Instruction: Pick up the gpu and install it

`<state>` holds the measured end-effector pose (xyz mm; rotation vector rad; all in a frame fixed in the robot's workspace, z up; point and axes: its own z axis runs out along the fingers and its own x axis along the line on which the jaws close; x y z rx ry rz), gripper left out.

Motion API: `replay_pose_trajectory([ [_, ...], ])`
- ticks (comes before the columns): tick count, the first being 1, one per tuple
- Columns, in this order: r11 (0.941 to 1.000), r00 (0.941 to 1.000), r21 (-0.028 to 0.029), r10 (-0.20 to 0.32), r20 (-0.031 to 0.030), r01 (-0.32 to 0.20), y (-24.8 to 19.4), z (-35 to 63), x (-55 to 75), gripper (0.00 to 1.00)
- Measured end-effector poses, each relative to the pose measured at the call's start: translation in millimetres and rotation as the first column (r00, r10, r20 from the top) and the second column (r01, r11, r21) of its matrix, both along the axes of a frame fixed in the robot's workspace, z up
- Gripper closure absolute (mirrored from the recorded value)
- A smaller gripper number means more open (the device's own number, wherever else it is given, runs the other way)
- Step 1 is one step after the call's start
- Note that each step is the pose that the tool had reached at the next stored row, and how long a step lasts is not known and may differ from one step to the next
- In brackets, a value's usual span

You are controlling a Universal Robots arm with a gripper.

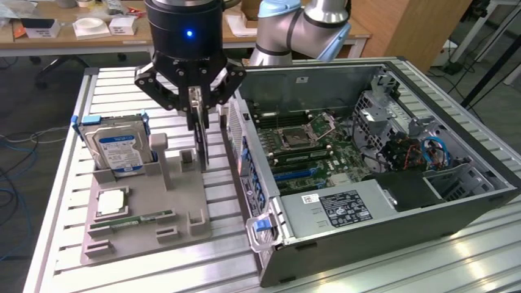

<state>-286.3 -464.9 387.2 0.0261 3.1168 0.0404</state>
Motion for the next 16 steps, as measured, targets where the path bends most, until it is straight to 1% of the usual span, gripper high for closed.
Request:
replay_pose_trajectory([
  [16, 1.0, 1.0, 0.0, 0.0, -0.0001, 0.0, 0.0, 0.0, 16.8, 0.74],
])
